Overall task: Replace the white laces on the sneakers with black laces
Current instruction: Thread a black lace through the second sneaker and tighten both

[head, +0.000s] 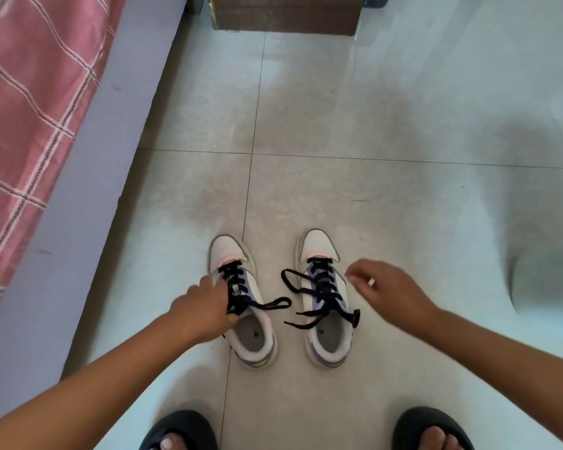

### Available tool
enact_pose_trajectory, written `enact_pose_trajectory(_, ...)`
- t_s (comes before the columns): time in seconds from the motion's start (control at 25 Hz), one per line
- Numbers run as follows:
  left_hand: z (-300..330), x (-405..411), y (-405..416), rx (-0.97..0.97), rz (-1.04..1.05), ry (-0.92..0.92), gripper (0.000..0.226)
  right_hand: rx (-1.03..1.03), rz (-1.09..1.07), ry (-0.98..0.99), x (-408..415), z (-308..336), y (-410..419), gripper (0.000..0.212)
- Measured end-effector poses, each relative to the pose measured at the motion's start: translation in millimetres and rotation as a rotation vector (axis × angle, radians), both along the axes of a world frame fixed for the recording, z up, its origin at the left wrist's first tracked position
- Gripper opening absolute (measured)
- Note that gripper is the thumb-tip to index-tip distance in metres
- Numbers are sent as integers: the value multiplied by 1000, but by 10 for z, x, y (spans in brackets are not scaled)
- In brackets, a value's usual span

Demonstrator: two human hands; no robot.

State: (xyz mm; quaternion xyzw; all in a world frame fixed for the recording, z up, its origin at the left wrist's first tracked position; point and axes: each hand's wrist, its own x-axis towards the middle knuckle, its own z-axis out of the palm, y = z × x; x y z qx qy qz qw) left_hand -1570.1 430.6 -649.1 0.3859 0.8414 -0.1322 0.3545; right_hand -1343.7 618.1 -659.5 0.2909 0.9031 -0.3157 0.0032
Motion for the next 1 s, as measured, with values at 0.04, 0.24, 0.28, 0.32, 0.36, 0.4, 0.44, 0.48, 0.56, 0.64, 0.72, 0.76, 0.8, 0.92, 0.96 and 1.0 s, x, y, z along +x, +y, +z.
enact_pose_trajectory(0.04,35,0,112,37,24,16,63,-52,-64,-52,-96,-5,142,16)
enact_pose_trajectory(0.24,-223,363,315,128,263,-212,94,-232,-36,-230,-581,-193,267,20)
enact_pose_trajectory(0.28,-286,422,260,227,225,-249,95,-215,-11,-276,-645,-210,259,20)
enact_pose_trajectory(0.32,-299,439,214,338,210,-324,97,-175,9,-313,-681,-229,259,20)
enact_pose_trajectory(0.36,-299,420,182,448,244,-410,96,-142,20,-337,-700,-238,263,21)
enact_pose_trajectory(0.4,-270,372,165,507,308,-482,91,-114,32,-354,-713,-255,268,21)
enact_pose_trajectory(0.44,-220,326,166,536,357,-540,85,-92,50,-375,-719,-262,270,21)
enact_pose_trajectory(0.48,-173,282,167,527,392,-586,82,-83,68,-396,-728,-270,276,21)
enact_pose_trajectory(0.56,-175,189,110,477,448,-630,90,-116,73,-422,-745,-284,305,19)
enact_pose_trajectory(0.64,-142,134,32,417,471,-609,99,-175,49,-407,-760,-293,351,14)
enact_pose_trajectory(0.72,-127,126,49,455,442,-545,86,-231,21,-377,-756,-323,374,10)
enact_pose_trajectory(0.76,-107,143,136,532,428,-495,68,-239,14,-367,-749,-345,376,11)
enact_pose_trajectory(0.8,-85,174,258,626,405,-439,47,-231,14,-361,-740,-373,378,11)
enact_pose_trajectory(0.92,-135,268,695,680,221,-337,20,-173,51,-344,-717,-422,365,12)
enact_pose_trajectory(0.96,-196,303,819,650,110,-325,21,-128,85,-350,-707,-424,356,10)
enact_pose_trajectory(1.0,-261,339,914,598,-14,-296,23,-64,129,-360,-693,-426,342,7)
